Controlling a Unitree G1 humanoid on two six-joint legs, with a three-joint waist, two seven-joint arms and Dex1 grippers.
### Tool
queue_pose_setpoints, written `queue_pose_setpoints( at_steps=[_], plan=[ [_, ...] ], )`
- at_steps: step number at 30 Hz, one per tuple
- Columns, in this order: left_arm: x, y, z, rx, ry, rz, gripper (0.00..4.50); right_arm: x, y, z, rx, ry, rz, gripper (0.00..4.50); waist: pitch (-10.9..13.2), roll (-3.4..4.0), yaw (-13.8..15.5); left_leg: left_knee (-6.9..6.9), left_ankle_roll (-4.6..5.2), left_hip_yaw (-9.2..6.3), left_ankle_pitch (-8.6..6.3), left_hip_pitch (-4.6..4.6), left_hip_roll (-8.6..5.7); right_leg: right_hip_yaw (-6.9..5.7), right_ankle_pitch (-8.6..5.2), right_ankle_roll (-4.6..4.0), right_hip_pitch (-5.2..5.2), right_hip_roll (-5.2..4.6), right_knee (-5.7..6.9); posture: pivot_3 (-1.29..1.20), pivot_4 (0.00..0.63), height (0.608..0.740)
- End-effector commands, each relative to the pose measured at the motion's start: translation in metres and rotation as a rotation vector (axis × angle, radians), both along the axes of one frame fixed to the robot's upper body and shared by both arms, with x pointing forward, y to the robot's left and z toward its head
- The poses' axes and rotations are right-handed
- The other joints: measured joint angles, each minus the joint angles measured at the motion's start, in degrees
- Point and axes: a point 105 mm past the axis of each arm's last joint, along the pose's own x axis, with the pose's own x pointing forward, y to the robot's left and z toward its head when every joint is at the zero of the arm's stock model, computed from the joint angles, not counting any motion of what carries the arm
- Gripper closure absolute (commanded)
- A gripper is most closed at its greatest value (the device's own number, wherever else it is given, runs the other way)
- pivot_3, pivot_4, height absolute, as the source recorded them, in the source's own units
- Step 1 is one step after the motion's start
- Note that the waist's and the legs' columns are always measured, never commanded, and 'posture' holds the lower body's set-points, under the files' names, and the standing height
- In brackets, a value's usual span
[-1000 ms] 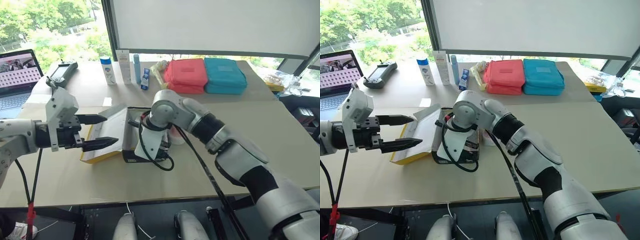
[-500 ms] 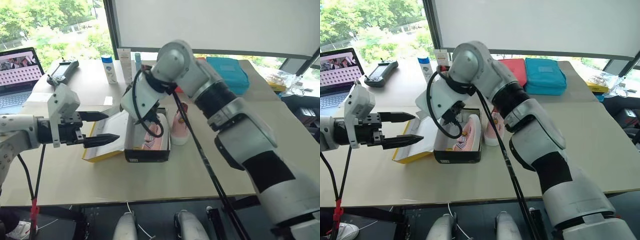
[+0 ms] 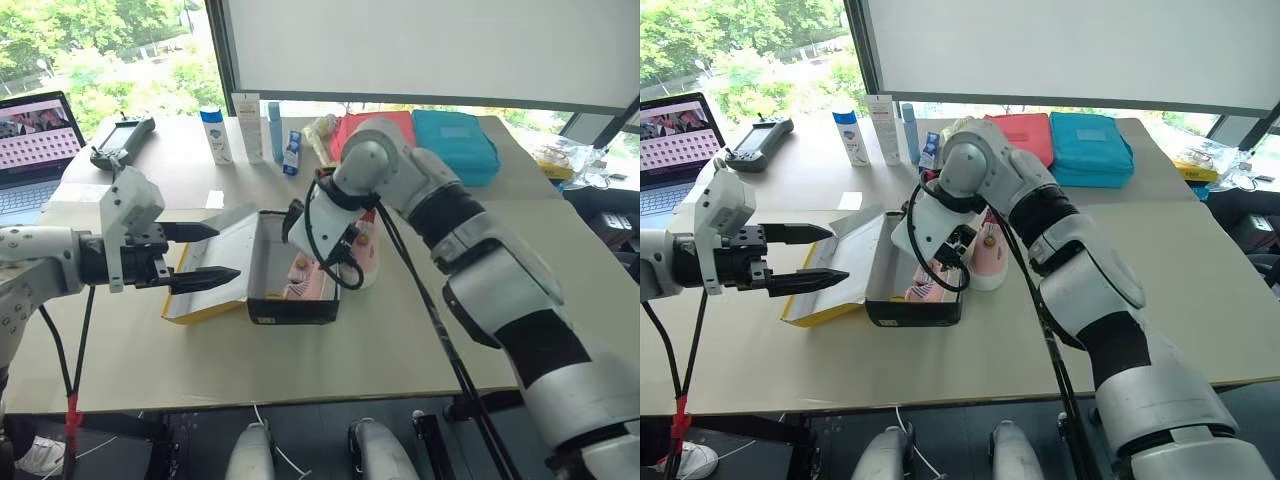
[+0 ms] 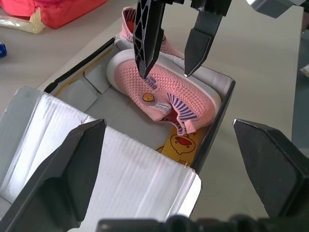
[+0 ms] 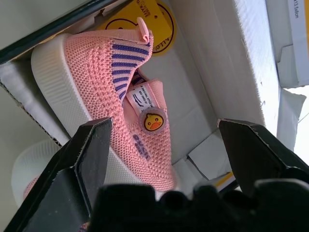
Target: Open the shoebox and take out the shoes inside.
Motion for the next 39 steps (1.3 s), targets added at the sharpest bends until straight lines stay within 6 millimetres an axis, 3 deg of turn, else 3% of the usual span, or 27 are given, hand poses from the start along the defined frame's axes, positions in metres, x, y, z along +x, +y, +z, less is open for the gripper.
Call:
queue_pose_setpoints(
  at_steps=[1,5,9,20,23,26,33,39],
  plan=[
    [-0.002,-0.001,0.011,0.003,-0.052,-0.011,0.0,-0.01,0.017,0.008,0.115,0.265,-0.098,0.35,0.0,0.0,-0.2,0.0,0.01,0.0,0.01,0.0,0.0,0.0,0.04,0.06,0.0,0.02,0.01,0.0,0.15,0.724],
    [-0.001,-0.001,0.01,0.0,-0.051,-0.008,0.0,-0.004,0.011,-0.008,0.065,0.366,-0.223,0.35,0.02,0.0,0.46,0.01,0.0,-0.05,0.0,-0.02,0.06,-0.03,0.11,0.17,0.0,0.08,0.03,0.0,0.15,0.724],
    [-0.002,0.001,0.009,0.0,-0.045,-0.003,0.0,-0.01,0.022,-0.013,0.07,0.489,-0.289,0.35,0.03,-0.02,0.49,0.12,-0.03,0.0,0.01,-0.13,0.06,-0.04,-0.05,-0.11,0.04,0.0,-0.05,0.0,0.15,0.724],
    [-0.004,0.0,0.008,-0.004,-0.045,0.005,0.0,-0.014,0.014,-0.048,-0.105,0.452,-0.289,0.35,0.03,-0.02,0.21,0.06,-0.03,-0.03,0.01,-0.13,0.06,-0.04,0.0,0.0,-0.02,0.05,0.0,0.0,0.15,0.724],
    [-0.005,0.0,0.008,-0.007,-0.046,0.007,0.0,-0.015,0.012,-0.057,-0.141,0.458,-0.298,1.01,0.03,-0.02,0.2,0.07,-0.03,-0.03,0.01,-0.13,0.06,-0.04,-0.01,-0.01,-0.01,0.05,0.0,0.0,0.15,0.724],
    [-0.005,-0.001,0.008,-0.008,-0.049,0.01,0.0,-0.015,0.012,-0.061,-0.155,0.461,-0.303,2.07,0.03,-0.02,0.21,0.08,-0.03,-0.03,0.01,-0.13,0.06,-0.04,-0.01,-0.02,-0.01,0.05,0.0,0.0,0.15,0.724],
    [-0.005,0.0,0.007,-0.009,-0.051,0.018,0.0,-0.016,0.022,-0.045,-0.074,0.482,-0.287,4.43,0.03,-0.02,0.24,0.1,-0.03,-0.03,0.01,-0.13,0.06,-0.04,0.0,-0.01,0.0,0.05,0.01,0.0,0.15,0.724],
    [-0.004,-0.001,0.008,-0.01,-0.057,0.018,0.0,-0.007,0.036,-0.009,0.133,0.362,-0.226,4.48,0.03,-0.02,0.09,0.1,-0.03,-0.03,0.01,-0.13,0.06,-0.04,0.11,0.17,-0.02,0.05,0.01,0.0,0.15,0.724]
  ],
)
